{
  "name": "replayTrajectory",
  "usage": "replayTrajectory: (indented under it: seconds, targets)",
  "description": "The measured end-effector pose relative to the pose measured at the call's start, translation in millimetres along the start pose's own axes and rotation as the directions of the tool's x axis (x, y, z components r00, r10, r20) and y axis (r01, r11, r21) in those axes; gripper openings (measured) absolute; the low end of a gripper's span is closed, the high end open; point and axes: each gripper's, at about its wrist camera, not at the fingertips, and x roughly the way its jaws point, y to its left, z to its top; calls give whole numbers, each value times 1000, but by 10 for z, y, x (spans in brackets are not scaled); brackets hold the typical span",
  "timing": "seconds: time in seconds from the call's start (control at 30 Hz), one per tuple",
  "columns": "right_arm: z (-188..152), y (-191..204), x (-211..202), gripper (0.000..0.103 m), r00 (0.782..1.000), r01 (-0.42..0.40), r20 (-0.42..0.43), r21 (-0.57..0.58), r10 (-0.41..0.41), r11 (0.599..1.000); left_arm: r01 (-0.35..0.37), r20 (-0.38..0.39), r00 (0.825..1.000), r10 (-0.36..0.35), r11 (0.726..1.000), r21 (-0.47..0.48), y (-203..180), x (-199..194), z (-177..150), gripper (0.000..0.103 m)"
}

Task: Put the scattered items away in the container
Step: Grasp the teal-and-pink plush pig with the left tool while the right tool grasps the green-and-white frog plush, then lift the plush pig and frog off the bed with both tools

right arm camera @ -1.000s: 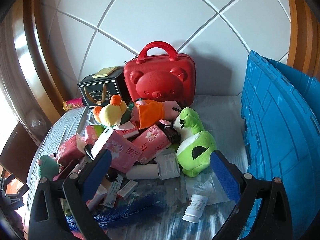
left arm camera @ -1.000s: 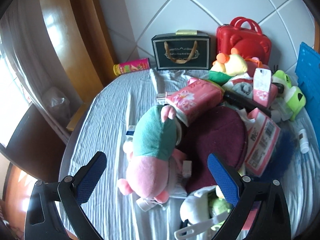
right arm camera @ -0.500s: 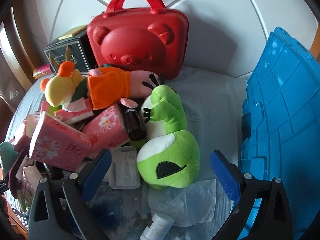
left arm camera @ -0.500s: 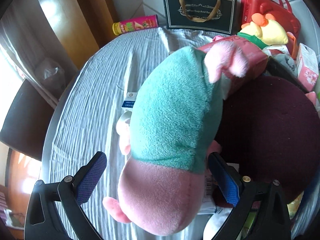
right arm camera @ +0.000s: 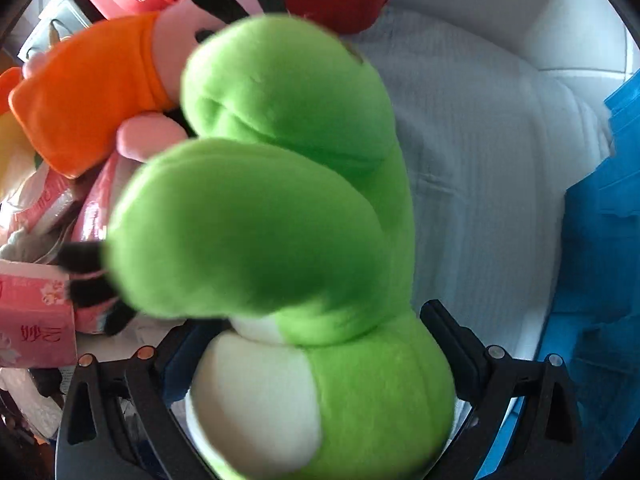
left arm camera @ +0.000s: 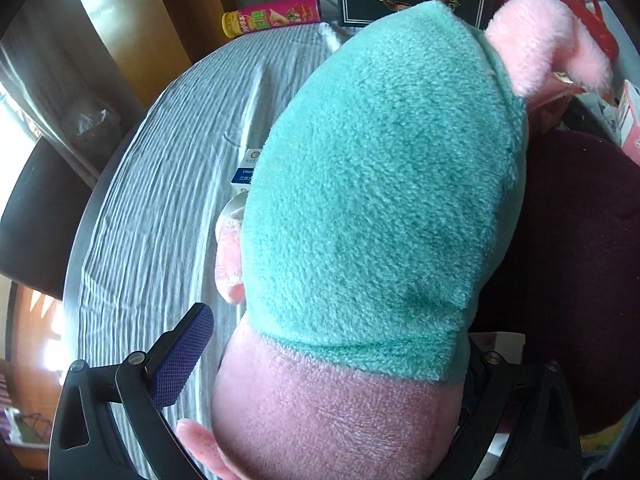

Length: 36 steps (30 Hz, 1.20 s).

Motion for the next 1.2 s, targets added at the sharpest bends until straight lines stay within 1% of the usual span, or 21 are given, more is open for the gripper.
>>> replayTrajectory:
  seconds: [0.03,0.07,0.1,0.17,0.23,0.3,0.43,0.6,0.7,0.73,0.77,0.8,0.83,0.9,0.93,0.97,1.0,1.03,1.07,1.13,1.2]
  targets:
    - [-7,-44,-10,96,999,21,36,36,-23,999,3,8,1000,-3,1000,6,-12,-5,-5,99]
    - [-43,-72,-85,86,995,16,94,69,-23,997,10,13,1000,-10,1000,11,-25,-11,-11,91]
    - [-107,-73,-170,83,989,10,148,98,-25,995,23,13,1000,-23,1000,18,-36,-20,-19,86]
    - [-293,18,-286,76,974,54,212,108,-76,993,31,19,999,-31,999,28,-35,-33,-30,74]
    - [-484,115,-388,71,960,88,256,112,-114,990,37,27,999,-38,999,25,-7,-53,-43,69]
    - [-671,150,-498,69,952,90,281,135,-125,987,45,35,998,-46,999,18,15,-90,-64,66]
    - [-1053,152,-777,65,938,51,332,165,-104,985,35,60,998,-36,999,11,1,-207,-124,63]
    - [-1506,156,-1195,60,917,9,391,188,-83,982,54,130,990,-56,998,21,-19,-538,-168,63]
    - [-1686,229,-1436,52,901,-23,430,181,-58,983,61,163,985,-65,998,34,-32,-727,-185,63]
    - [-1720,247,-1493,48,896,-27,441,174,-53,984,67,172,982,-72,997,38,-37,-786,-194,63]
    - [-1748,261,-1545,34,891,-28,451,165,-50,986,72,181,980,-78,997,42,-44,-841,-205,63]
    - [-1800,310,-1574,27,889,-14,454,156,-59,988,76,189,978,-84,996,47,-53,-893,-221,63]
    - [-1808,357,-1573,25,891,2,449,147,-69,989,81,198,976,-90,995,52,-63,-945,-237,63]
    - [-1761,427,-1460,25,918,23,391,128,-72,992,84,206,974,-95,994,63,-80,-1020,-268,64]
    - [-1773,420,-1418,25,927,36,367,129,-81,991,82,205,974,-95,994,68,-87,-1040,-284,64]
    - [-1757,411,-1374,28,935,48,342,123,-88,991,79,197,976,-92,994,71,-91,-1042,-303,64]
    - [-1731,402,-1331,34,944,61,317,114,-95,992,76,190,978,-89,994,74,-95,-1044,-321,64]
    - [-1760,387,-1318,50,949,62,300,115,-94,991,76,183,979,-89,994,76,-97,-1043,-338,64]
    - [-1809,371,-1316,61,954,58,287,120,-90,991,83,179,979,-95,994,77,-93,-1041,-353,64]
    - [-1906,338,-1312,62,962,50,259,129,-83,990,96,184,977,-108,992,77,-81,-1050,-385,65]
    - [-2020,338,-1193,65,973,72,209,123,-96,990,108,185,975,-119,991,73,-73,-1052,-399,65]
